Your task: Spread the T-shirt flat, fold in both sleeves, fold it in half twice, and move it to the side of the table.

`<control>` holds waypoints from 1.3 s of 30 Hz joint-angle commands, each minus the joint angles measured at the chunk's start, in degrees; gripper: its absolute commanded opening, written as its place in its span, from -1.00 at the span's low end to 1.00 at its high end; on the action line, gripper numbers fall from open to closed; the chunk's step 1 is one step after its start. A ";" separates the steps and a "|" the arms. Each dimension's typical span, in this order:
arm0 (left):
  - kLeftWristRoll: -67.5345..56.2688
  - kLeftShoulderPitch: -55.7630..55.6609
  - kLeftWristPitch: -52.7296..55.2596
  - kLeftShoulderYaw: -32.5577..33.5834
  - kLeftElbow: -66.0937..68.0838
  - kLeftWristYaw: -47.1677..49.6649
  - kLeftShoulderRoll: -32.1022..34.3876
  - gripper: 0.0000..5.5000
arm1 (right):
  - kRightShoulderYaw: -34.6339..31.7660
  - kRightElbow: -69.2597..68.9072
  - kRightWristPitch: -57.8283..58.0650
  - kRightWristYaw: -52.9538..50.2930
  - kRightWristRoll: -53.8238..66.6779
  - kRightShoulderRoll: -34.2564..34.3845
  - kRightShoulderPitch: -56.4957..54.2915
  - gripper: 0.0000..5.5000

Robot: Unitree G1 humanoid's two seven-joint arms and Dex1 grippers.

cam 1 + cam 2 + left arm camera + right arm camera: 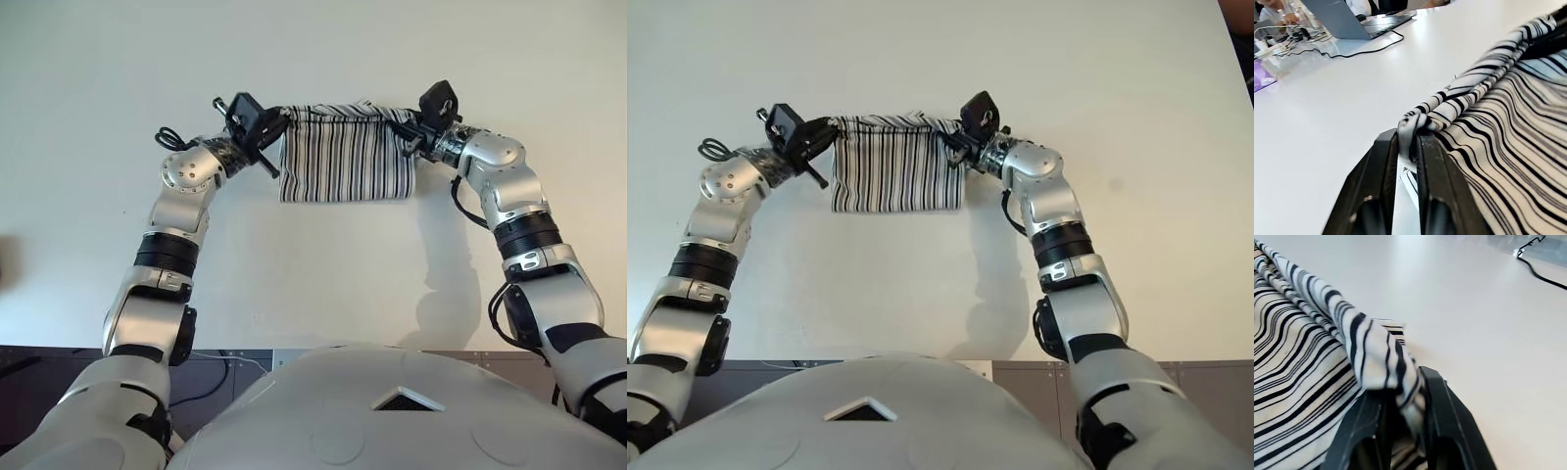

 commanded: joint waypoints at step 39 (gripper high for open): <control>-5.28 2.03 6.20 23.55 5.99 21.76 -21.26 -0.35 | -21.29 36.03 -0.39 -41.86 -1.79 -8.32 -9.23 -0.17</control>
